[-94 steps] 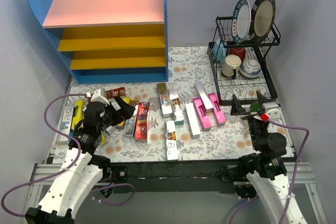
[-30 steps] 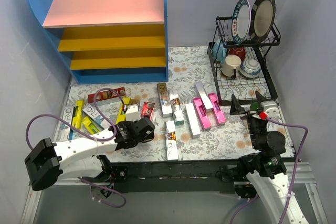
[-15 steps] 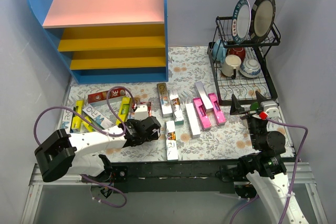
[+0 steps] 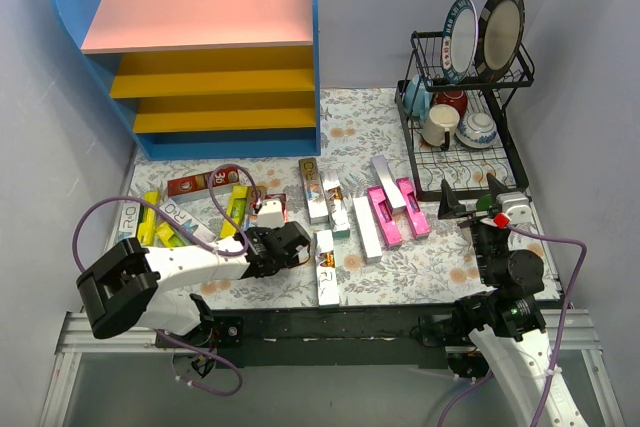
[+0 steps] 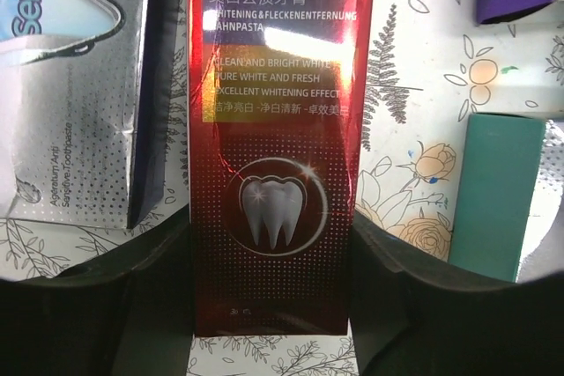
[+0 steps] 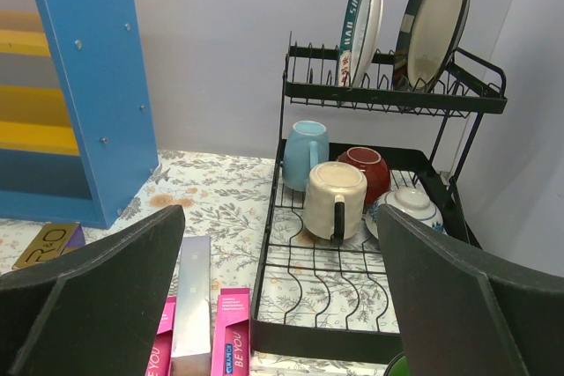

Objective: Place and organize the toothpastes onto the shelf
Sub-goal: Pick up the toothpaste from the center of the board.

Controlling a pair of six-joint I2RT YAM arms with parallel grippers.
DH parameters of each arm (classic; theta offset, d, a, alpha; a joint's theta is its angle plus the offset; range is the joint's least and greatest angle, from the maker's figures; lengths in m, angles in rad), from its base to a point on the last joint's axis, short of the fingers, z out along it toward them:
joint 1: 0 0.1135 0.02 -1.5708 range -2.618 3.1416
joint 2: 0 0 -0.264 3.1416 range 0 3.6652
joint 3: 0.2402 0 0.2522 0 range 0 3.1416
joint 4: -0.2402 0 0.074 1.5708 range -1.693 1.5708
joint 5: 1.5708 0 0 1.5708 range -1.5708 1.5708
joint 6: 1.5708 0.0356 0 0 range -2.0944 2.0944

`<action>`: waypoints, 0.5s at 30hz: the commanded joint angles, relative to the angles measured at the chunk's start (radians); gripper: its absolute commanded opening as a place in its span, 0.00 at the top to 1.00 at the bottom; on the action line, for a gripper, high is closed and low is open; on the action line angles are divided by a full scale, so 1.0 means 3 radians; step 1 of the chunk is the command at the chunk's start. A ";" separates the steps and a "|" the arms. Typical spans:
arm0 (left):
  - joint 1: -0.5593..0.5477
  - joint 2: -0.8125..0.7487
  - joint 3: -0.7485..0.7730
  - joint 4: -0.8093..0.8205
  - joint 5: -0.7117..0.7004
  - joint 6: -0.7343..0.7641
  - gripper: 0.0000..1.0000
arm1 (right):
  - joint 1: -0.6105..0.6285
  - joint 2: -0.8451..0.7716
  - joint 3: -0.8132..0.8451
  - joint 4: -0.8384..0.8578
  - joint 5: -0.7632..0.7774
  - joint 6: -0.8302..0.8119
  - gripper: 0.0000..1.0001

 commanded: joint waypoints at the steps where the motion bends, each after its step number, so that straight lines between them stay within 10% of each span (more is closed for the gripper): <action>1: -0.0016 -0.0125 0.0182 0.0007 -0.0147 0.0007 0.54 | 0.0016 -0.0018 0.0027 0.0180 0.0052 -0.0010 0.01; 5: -0.0011 -0.0202 0.0407 -0.0130 -0.0280 0.0109 0.73 | 0.0021 -0.0033 0.0022 0.0180 0.0042 -0.0010 0.02; 15: 0.0771 -0.0075 0.0924 0.0267 0.0128 0.1162 0.81 | 0.0041 -0.0141 0.0011 0.0170 0.0083 -0.0025 0.02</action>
